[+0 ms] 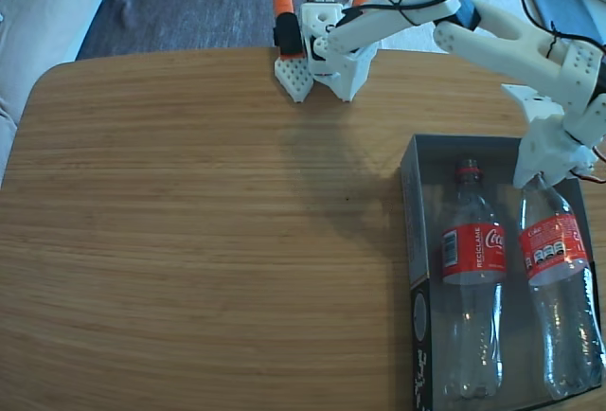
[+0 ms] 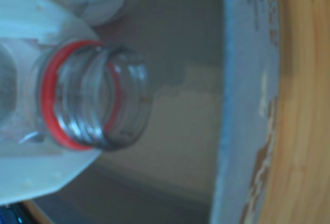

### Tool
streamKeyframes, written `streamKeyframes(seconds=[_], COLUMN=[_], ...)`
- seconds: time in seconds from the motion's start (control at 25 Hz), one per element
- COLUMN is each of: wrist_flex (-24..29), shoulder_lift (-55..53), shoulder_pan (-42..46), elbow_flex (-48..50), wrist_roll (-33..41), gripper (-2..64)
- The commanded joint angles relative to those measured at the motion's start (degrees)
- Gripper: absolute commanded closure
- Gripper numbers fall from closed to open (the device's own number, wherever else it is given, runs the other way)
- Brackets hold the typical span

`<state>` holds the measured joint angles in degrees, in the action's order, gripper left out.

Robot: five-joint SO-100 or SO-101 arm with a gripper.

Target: Grasp the bottles and put them in the box.

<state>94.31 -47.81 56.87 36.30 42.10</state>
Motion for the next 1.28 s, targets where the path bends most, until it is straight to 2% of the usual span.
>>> streamKeyframes(seconds=[0.0,0.76,0.8,0.96,1.04,1.24], wrist_flex=[2.5,2.3,2.3,2.5,2.8,3.0], shoulder_lift=[-1.6,-1.7,-1.8,-2.5,-2.5,-2.6], shoulder_pan=[1.3,2.6,2.6,2.2,2.0,0.5], elbow_flex=[-0.4,1.3,1.5,1.7,1.7,1.0], wrist_roll=[-0.1,-0.1,-0.1,-1.1,-1.8,-1.8], gripper=[61.6,60.2,57.6,38.8,32.7,31.0])
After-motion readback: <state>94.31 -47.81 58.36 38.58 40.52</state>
